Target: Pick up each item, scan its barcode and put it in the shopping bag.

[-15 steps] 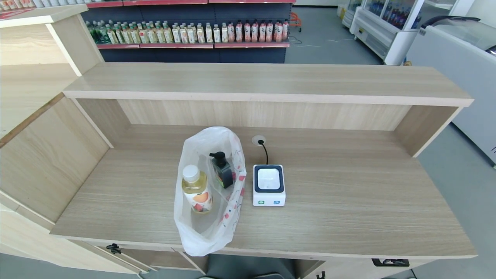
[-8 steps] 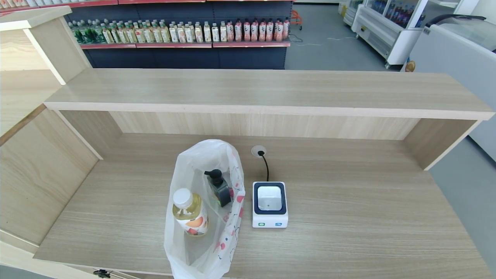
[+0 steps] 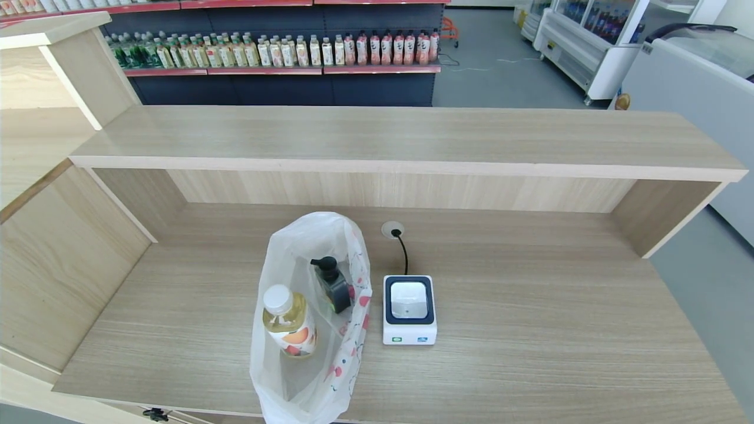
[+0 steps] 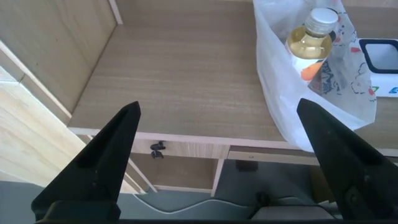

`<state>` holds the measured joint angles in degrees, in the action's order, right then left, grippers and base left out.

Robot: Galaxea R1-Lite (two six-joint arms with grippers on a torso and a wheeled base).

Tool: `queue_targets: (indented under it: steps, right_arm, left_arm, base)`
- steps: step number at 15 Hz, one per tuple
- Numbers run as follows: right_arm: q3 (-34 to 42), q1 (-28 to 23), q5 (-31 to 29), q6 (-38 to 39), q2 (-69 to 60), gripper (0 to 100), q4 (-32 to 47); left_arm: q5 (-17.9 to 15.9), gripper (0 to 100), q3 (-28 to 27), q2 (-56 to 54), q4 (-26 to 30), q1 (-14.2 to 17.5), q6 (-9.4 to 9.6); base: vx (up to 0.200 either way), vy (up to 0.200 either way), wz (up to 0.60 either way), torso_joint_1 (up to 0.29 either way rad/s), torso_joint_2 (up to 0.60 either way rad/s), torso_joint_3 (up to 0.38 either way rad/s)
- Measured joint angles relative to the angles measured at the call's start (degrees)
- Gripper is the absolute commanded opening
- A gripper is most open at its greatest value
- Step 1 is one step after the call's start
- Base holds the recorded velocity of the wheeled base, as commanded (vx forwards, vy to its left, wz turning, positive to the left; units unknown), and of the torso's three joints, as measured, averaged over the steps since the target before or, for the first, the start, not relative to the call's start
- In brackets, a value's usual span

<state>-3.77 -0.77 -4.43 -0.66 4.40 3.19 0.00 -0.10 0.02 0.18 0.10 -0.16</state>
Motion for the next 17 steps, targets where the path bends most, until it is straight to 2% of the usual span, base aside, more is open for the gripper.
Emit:
queue_targets:
  steps: [4,10,17]
  right_arm:
    - [3.2,0.6,-0.7,-1.1,-3.1,100,-6.7]
    - [3.8,0.9,-0.7,3.4,-4.5,100,-4.4]
    - [3.8,0.9,-0.7,3.5,-4.5,100,-4.4]
  left_arm:
    - [0.0,100,0.0,0.0,0.0,0.0,0.0]
    - [0.0,100,0.0,0.0,0.0,0.0,0.0]
    - [0.0,100,0.0,0.0,0.0,0.0,0.0]
  base:
    - [0.0,0.0,0.0,0.0,0.0,0.0]
    - [0.0,0.0,0.0,0.0,0.0,0.0]
    - [0.0,0.0,0.0,0.0,0.0,0.0]
